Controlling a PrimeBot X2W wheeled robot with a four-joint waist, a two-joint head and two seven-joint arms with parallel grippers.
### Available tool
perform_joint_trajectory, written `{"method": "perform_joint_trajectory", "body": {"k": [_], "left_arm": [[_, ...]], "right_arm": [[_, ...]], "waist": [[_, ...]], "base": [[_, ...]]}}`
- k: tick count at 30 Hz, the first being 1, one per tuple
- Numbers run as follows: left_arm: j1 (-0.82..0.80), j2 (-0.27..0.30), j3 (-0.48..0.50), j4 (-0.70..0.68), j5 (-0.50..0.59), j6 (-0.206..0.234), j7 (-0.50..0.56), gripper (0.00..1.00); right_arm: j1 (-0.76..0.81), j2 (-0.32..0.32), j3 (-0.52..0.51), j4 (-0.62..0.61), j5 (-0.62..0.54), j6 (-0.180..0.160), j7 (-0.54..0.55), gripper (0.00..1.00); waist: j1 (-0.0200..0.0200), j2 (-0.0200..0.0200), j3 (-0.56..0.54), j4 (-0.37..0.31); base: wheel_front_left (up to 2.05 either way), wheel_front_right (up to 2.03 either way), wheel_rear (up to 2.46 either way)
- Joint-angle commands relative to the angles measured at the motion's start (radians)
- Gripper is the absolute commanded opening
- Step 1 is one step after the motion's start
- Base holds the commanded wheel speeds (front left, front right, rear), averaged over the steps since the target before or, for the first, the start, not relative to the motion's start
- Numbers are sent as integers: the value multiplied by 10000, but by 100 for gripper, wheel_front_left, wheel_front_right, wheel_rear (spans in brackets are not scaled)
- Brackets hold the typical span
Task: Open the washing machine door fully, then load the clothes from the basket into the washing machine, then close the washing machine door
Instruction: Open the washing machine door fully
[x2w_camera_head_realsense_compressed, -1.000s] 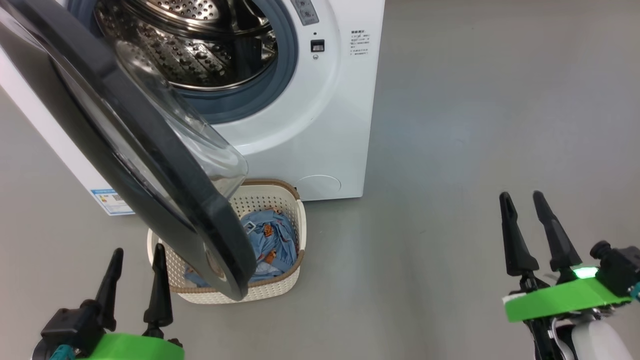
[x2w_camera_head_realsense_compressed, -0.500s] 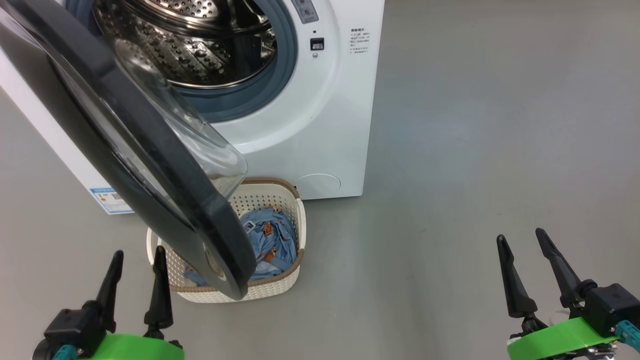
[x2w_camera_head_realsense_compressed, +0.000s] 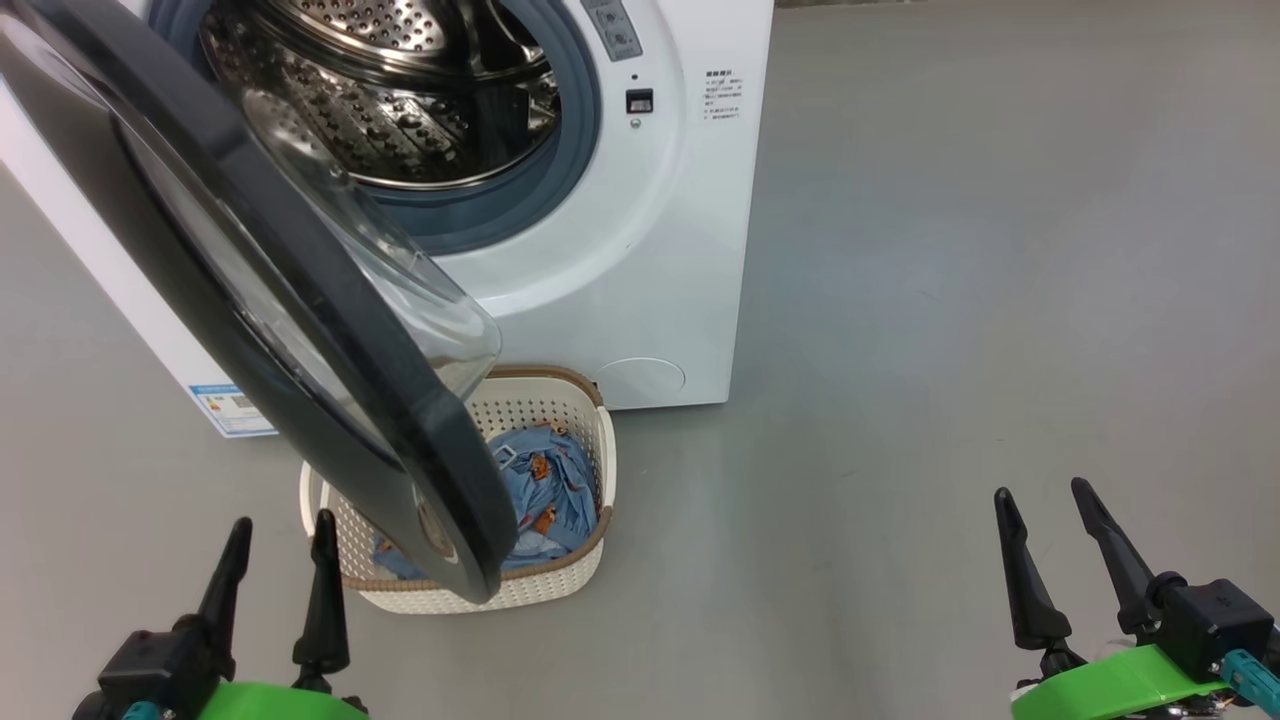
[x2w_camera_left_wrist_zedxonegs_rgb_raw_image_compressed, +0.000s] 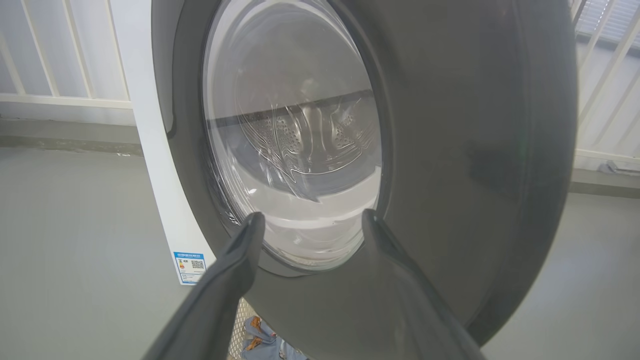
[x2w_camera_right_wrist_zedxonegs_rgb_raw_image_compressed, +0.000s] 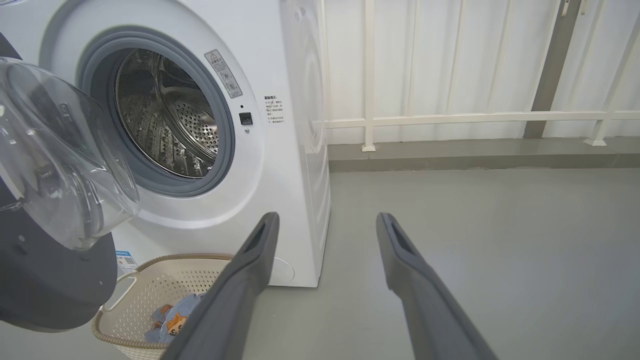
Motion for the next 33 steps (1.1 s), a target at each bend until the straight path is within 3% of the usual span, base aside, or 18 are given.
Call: {"method": "perform_joint_trajectory", "body": {"k": [1, 17, 18, 19, 26, 33], "left_arm": [[-107, 129, 306, -203, 141, 4, -63, 100], [-133, 129, 219, -229, 156, -6, -63, 100], [-128, 129, 189, -191, 137, -7, -63, 44], [-126, 129, 155, -151, 117, -8, -63, 0], [-349, 129, 218, -416, -94, -13, -63, 0], [-868, 129, 408, -1868, -33, 26, -63, 0]], "right_arm": [[-5, -67, 214, -201, -133, 16, -72, 100], [-78, 16, 178, 36, -165, 16, -72, 100], [-87, 19, 186, 46, -171, 16, -72, 100], [-98, 23, 189, 54, -169, 16, -72, 100], [-153, 52, 210, 144, -79, 16, -72, 100], [-230, 61, 275, 251, -66, 16, -72, 100]], "waist": [[0, 0, 6, 4], [0, 0, 106, 63], [0, 0, 114, 67], [0, 0, 123, 70], [0, 0, 148, 103], [0, 0, 146, 135]], "base": [[0, 0, 0], [0, 0, 0], [0, 0, 0], [0, 0, 0], [0, 0, 0], [0, 0, 0]]}}
